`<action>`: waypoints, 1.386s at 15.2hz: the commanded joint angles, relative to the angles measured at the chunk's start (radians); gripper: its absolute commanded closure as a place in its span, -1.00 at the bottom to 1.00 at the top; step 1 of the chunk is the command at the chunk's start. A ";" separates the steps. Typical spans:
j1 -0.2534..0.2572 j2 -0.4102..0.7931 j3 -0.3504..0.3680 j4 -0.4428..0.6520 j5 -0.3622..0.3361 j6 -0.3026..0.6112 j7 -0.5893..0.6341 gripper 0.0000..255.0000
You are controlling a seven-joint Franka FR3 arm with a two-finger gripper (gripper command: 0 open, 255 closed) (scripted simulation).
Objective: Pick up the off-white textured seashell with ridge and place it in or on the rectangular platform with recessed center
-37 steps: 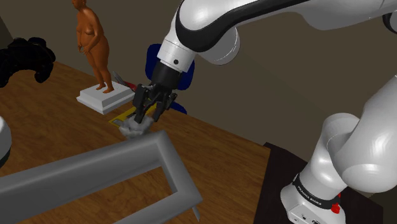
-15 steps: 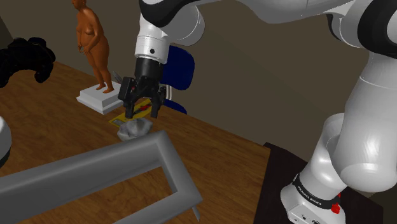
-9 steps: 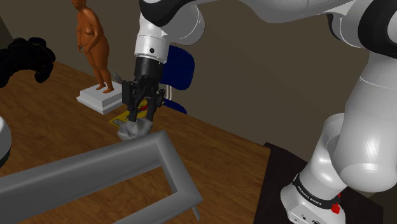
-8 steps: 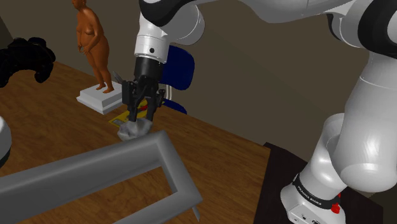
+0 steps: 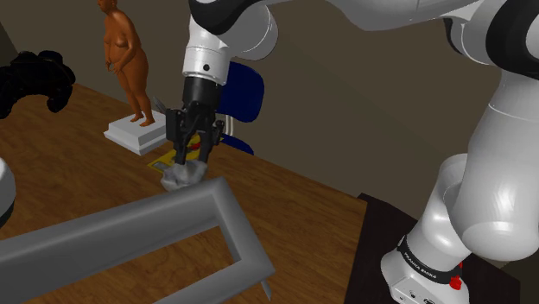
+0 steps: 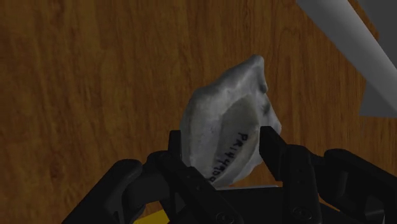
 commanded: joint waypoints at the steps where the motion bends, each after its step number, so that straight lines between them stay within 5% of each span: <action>1: -0.001 -0.003 0.000 0.013 -0.002 -0.016 0.008 1.00; 11: -0.005 -0.014 -0.003 0.103 -0.010 -0.104 0.057 1.00; 12: -0.005 -0.014 -0.003 0.103 -0.010 -0.104 0.057 -1.00; 16: 0.050 -0.252 0.047 -0.296 0.037 0.302 -0.050 -1.00; 21: 0.067 -0.245 0.070 -0.350 0.056 0.398 -0.067 -1.00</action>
